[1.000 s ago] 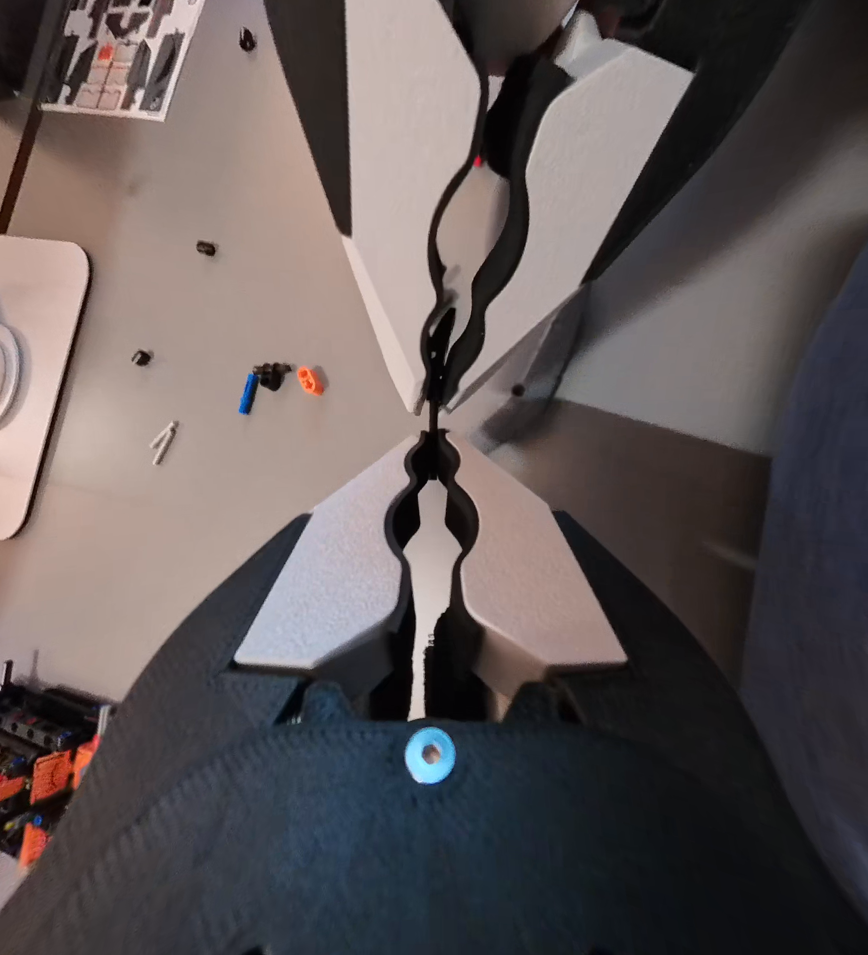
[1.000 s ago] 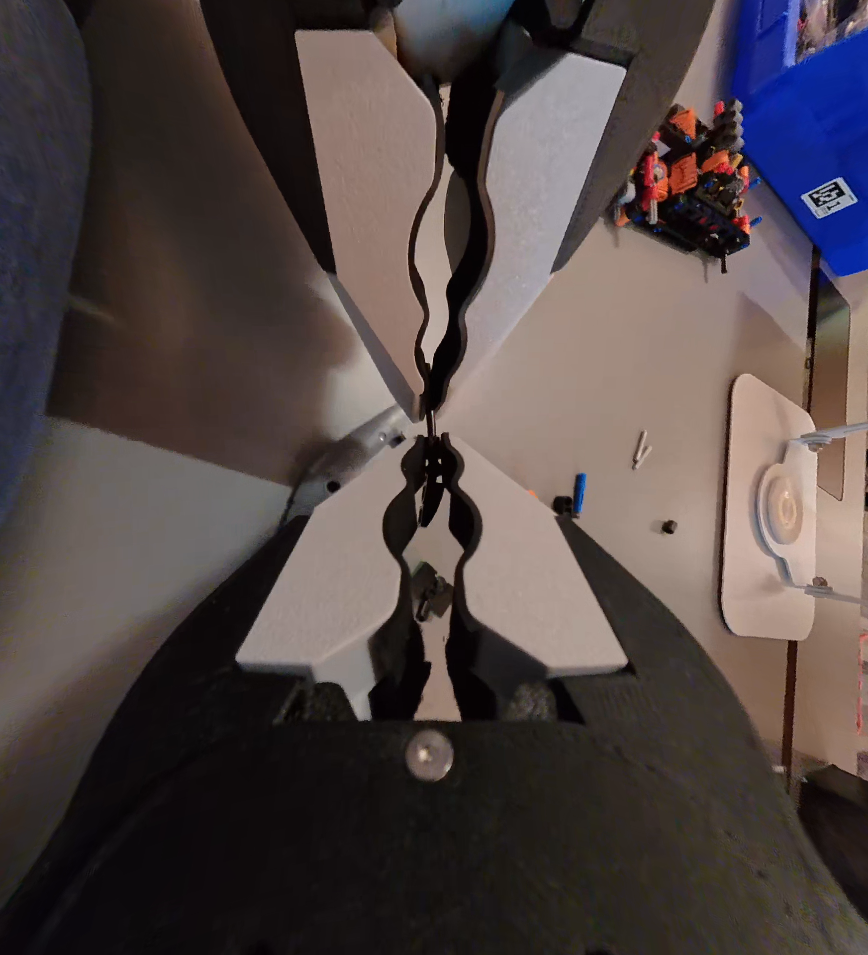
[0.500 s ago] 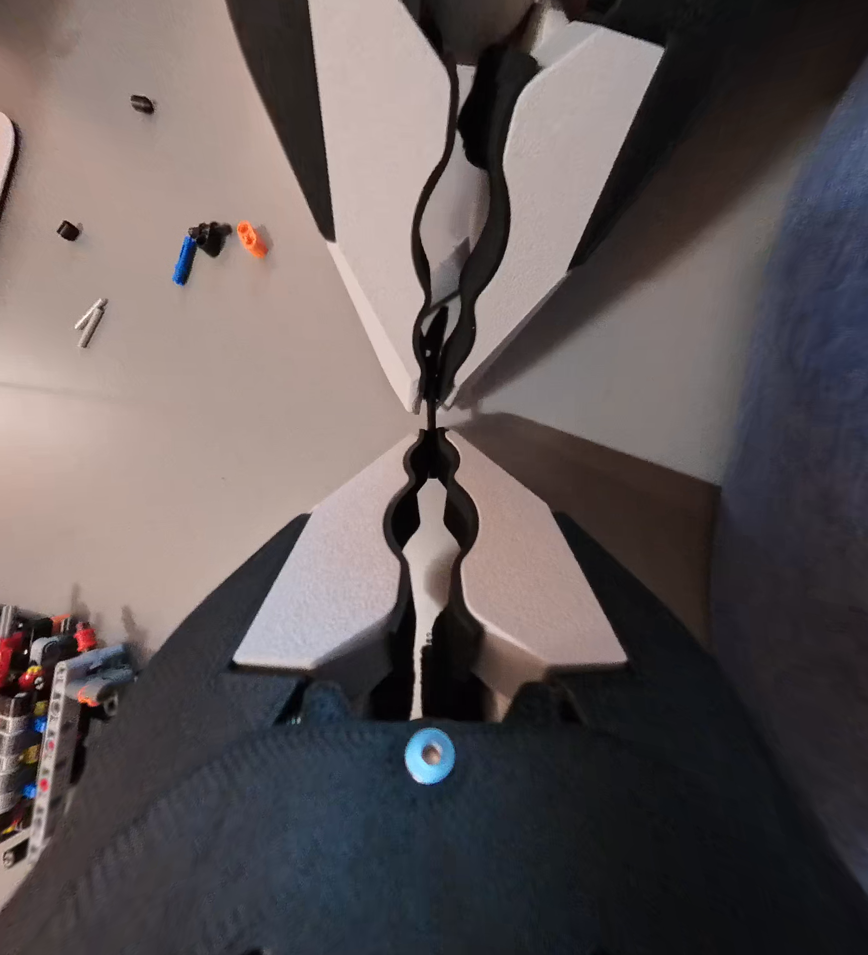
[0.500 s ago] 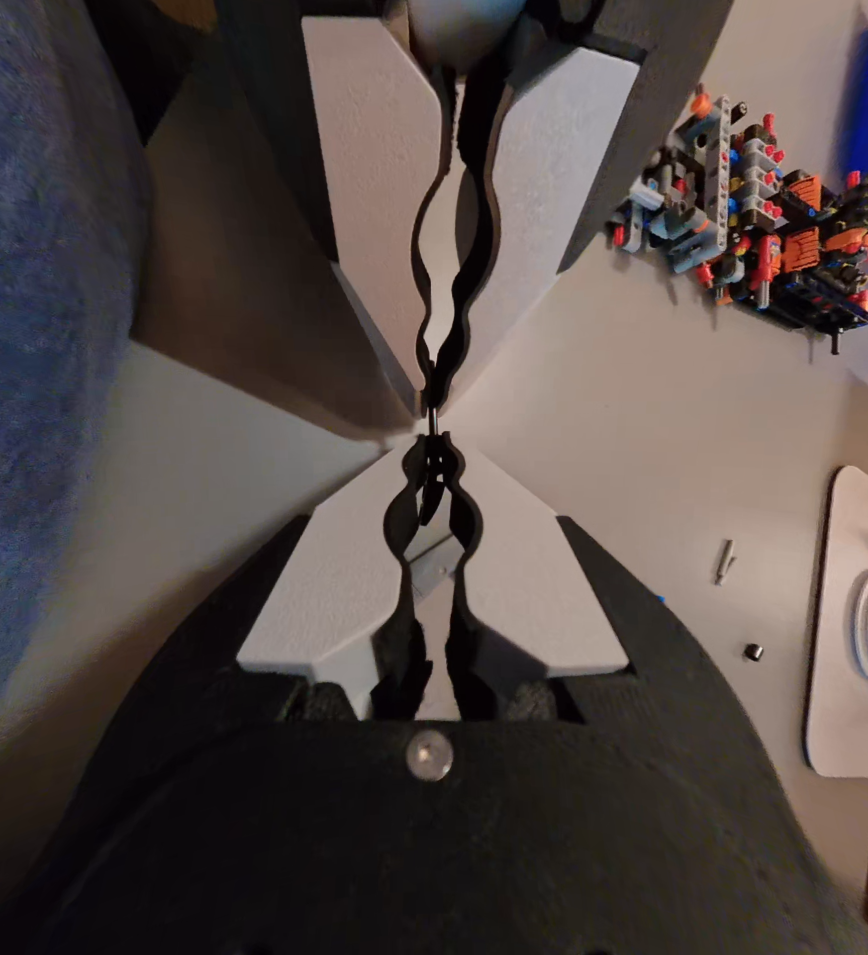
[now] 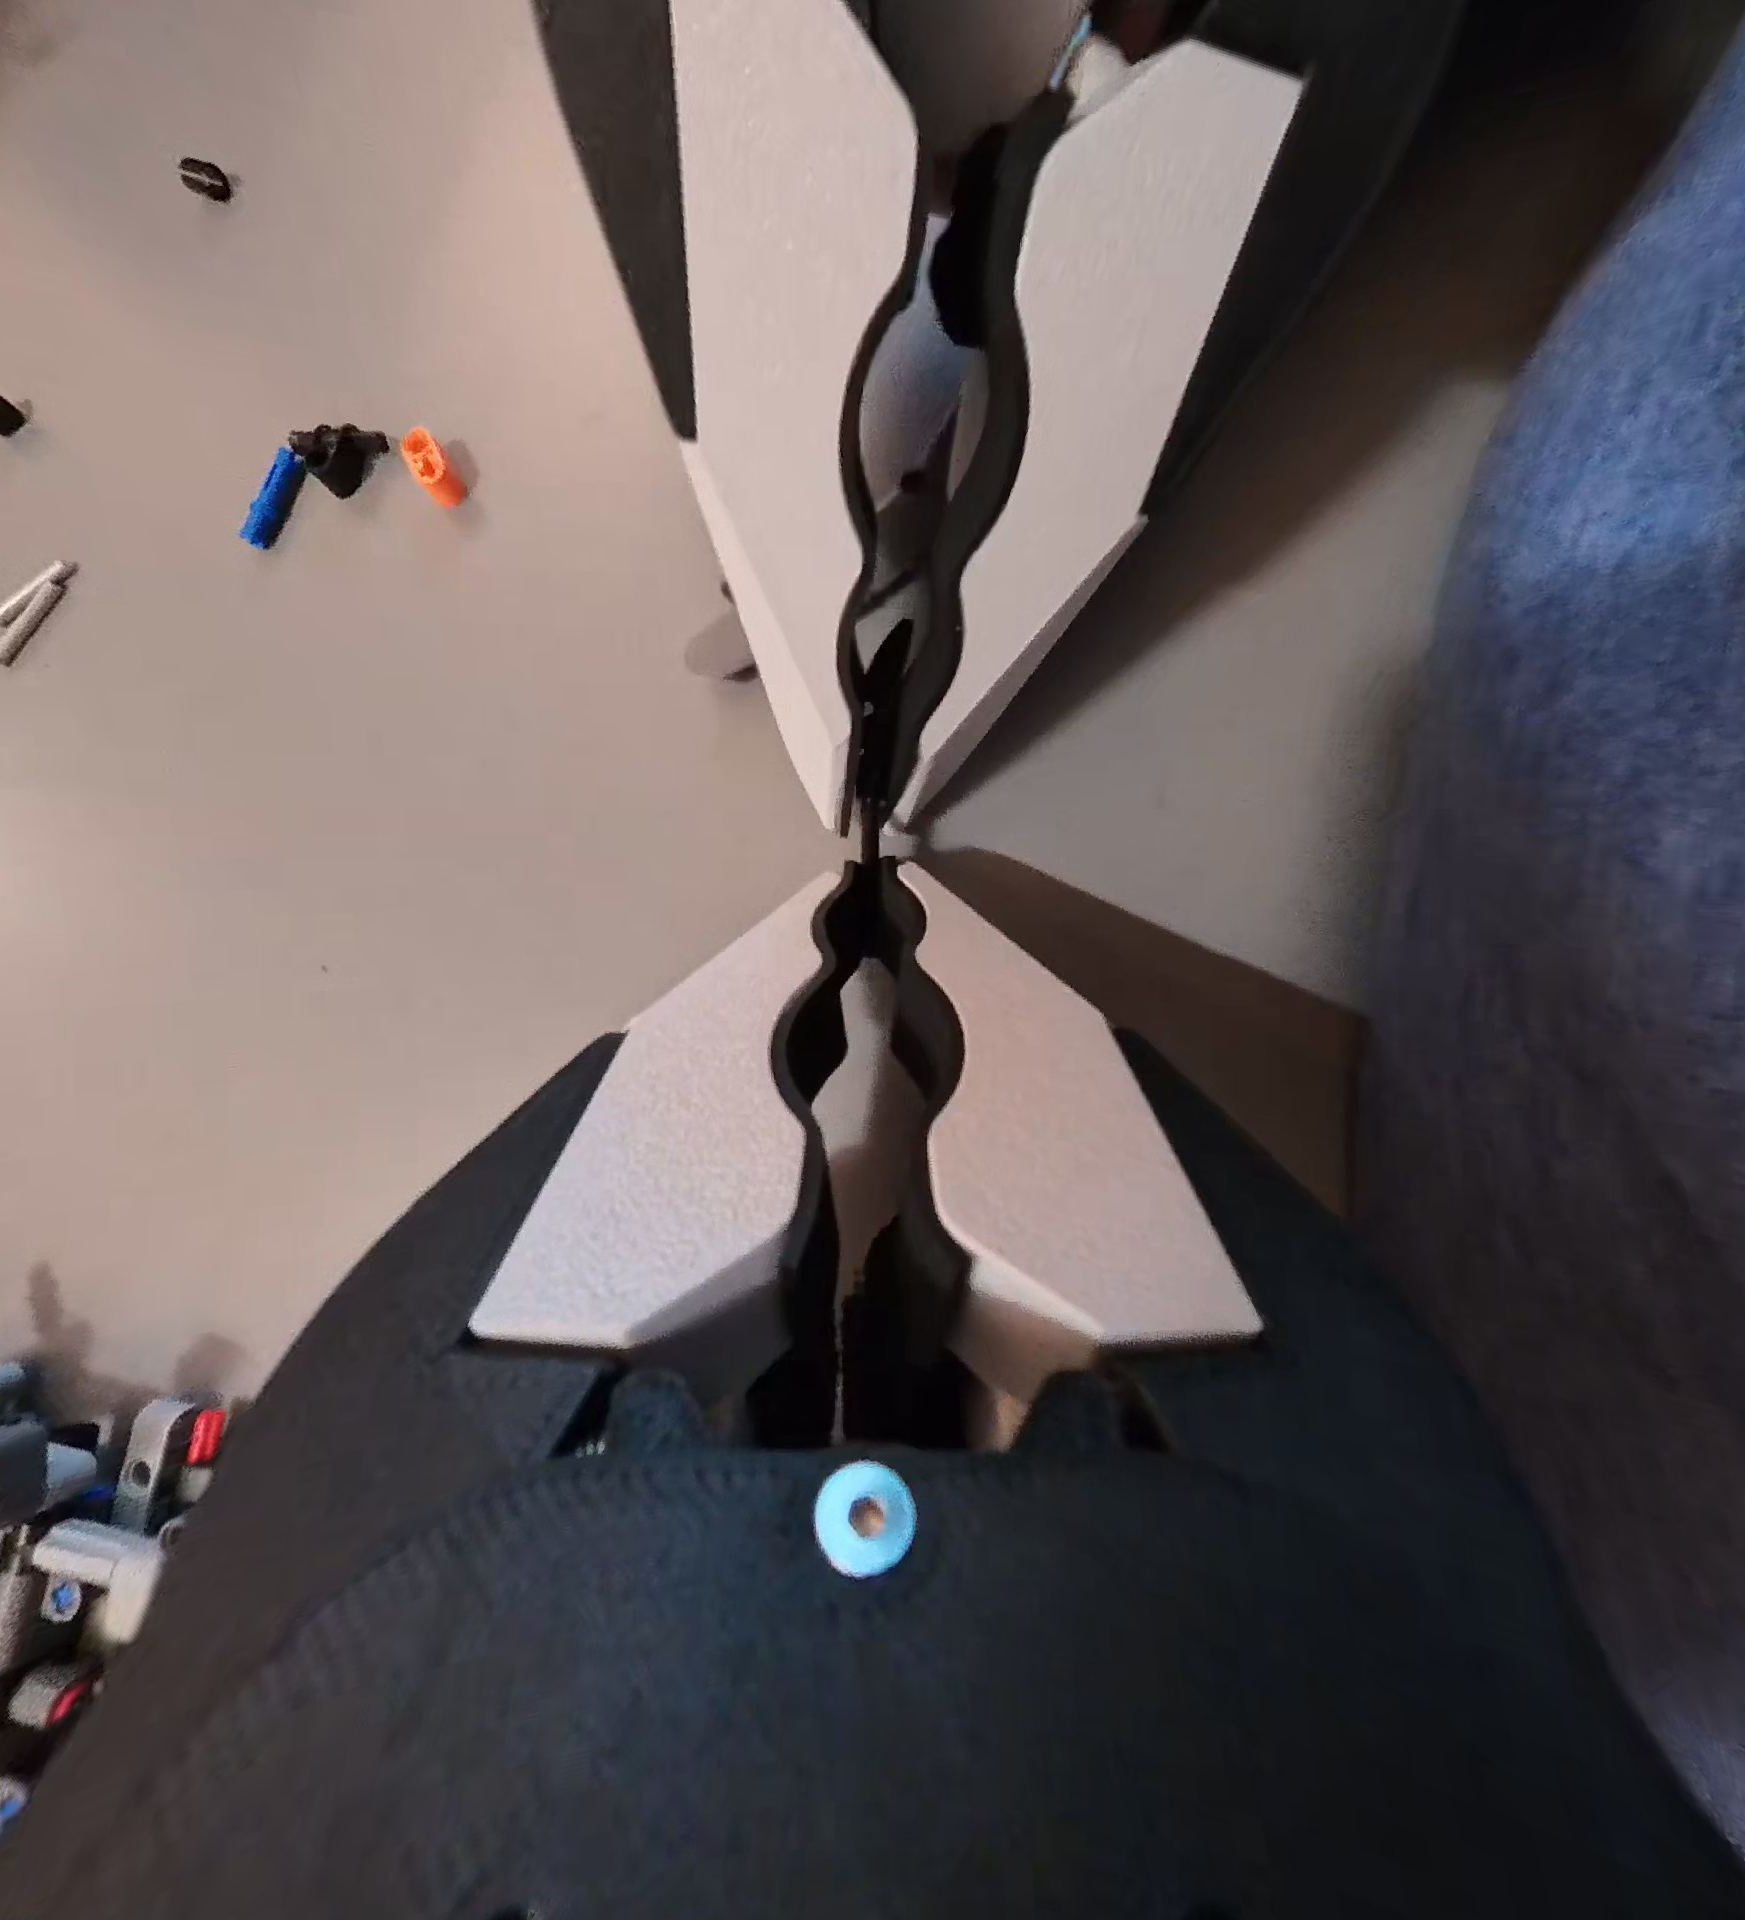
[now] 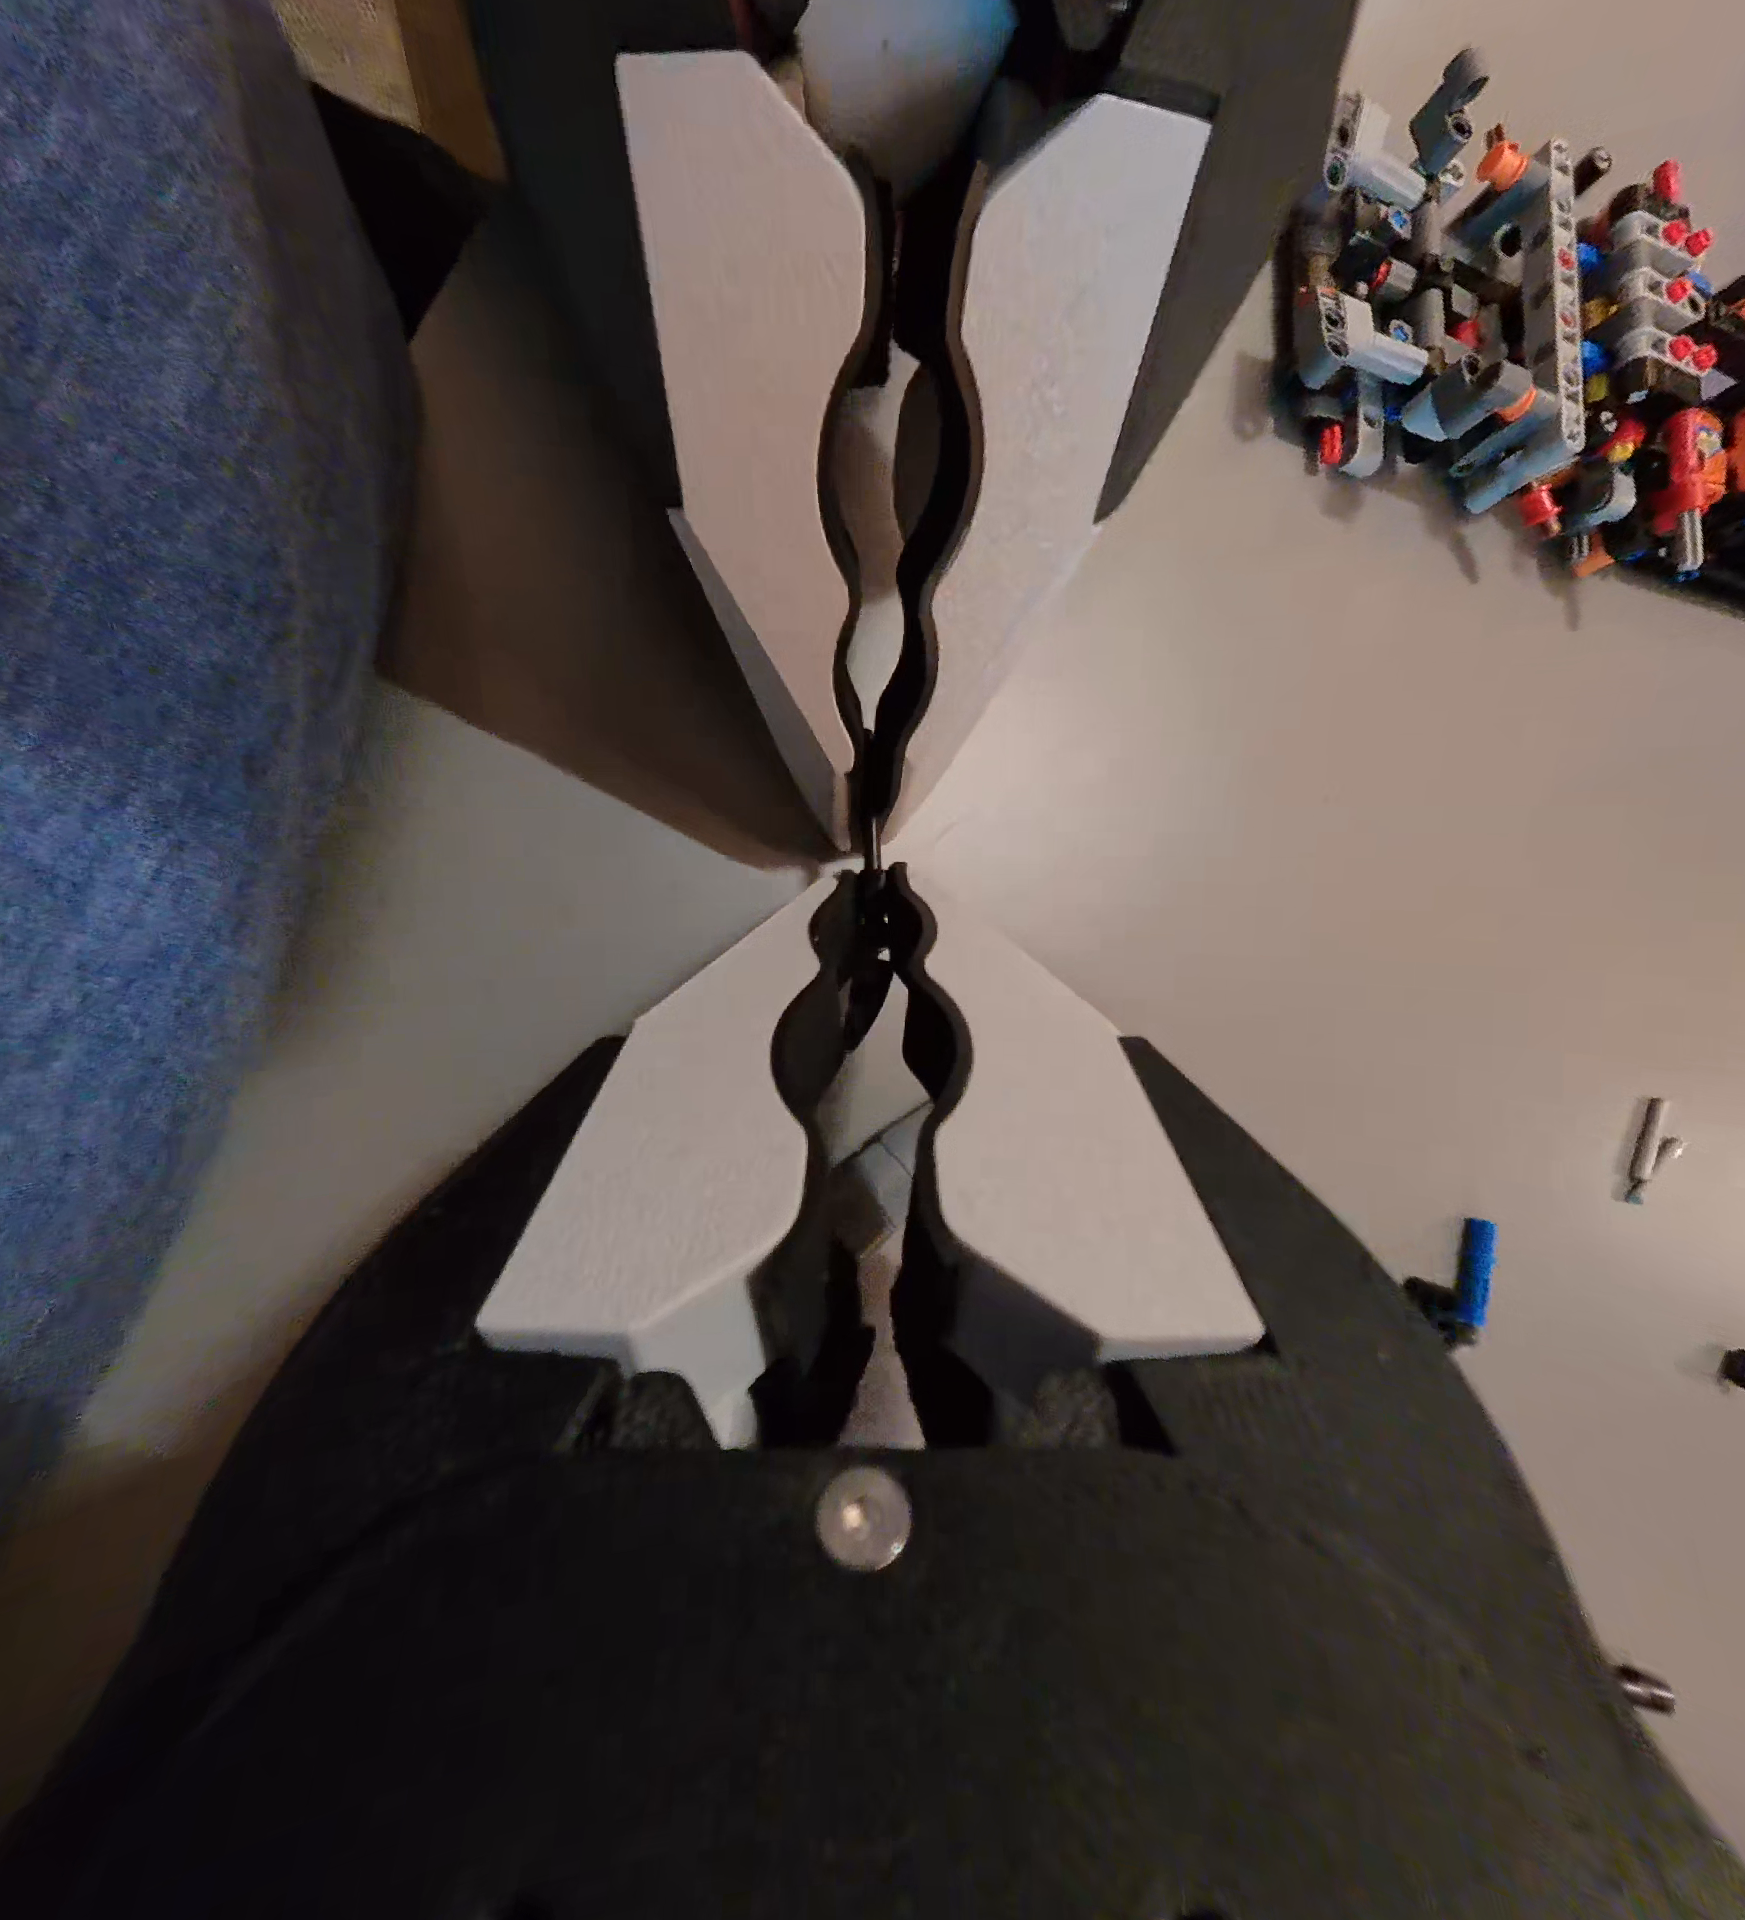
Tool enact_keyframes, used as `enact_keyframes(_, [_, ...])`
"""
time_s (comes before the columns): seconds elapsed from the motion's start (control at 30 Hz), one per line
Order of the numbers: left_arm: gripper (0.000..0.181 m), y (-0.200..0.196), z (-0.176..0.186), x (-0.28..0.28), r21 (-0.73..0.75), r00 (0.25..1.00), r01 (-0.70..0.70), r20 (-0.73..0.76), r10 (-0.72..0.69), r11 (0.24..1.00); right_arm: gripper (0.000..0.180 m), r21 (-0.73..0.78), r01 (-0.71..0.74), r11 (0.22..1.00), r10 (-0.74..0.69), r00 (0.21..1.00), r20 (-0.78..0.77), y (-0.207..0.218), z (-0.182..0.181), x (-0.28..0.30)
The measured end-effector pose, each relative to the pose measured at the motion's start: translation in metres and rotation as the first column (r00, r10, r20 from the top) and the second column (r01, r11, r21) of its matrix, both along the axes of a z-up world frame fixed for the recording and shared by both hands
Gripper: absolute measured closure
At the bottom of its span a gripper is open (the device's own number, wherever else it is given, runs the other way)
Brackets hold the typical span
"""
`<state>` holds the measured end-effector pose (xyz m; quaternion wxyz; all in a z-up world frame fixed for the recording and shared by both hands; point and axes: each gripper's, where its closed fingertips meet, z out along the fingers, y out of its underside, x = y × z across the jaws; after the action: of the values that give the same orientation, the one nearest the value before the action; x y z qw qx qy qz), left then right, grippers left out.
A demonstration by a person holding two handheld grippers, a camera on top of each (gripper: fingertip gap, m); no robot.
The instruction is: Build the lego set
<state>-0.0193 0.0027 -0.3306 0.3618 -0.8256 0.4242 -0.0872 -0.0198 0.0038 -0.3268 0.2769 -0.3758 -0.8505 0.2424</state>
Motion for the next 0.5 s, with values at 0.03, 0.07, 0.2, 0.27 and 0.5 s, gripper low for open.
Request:
enact_keyframes(0.03, [0.179,0.001,0.001,0.000,-0.002,1.000,-0.007,0.012,0.007,1.000,0.176,-0.024,0.017,1.000,-0.017,1.000,0.003,0.001,0.001,0.000])
enact_keyframes(0.07, [0.179,0.002,0.002,-0.001,-0.004,1.000,-0.013,0.009,0.013,1.000,0.176,-0.043,0.037,0.998,-0.036,0.999,0.014,0.002,0.002,0.000])
enact_keyframes(0.2, [0.179,-0.002,0.008,0.001,-0.018,0.998,-0.042,0.039,0.042,0.999,0.177,-0.061,0.111,0.992,-0.111,0.994,0.009,-0.001,0.007,0.001])
enact_keyframes(0.27, [0.179,-0.007,0.010,0.003,-0.023,0.998,-0.044,0.047,0.045,0.999,0.176,-0.054,0.135,0.989,-0.135,0.991,0.010,-0.006,0.010,0.003])
enact_keyframes(0.5, [0.179,-0.017,0.012,0.010,-0.057,0.994,-0.041,0.101,0.046,0.998,0.177,-0.071,0.188,0.980,-0.188,0.982,0.011,-0.015,0.011,0.010])
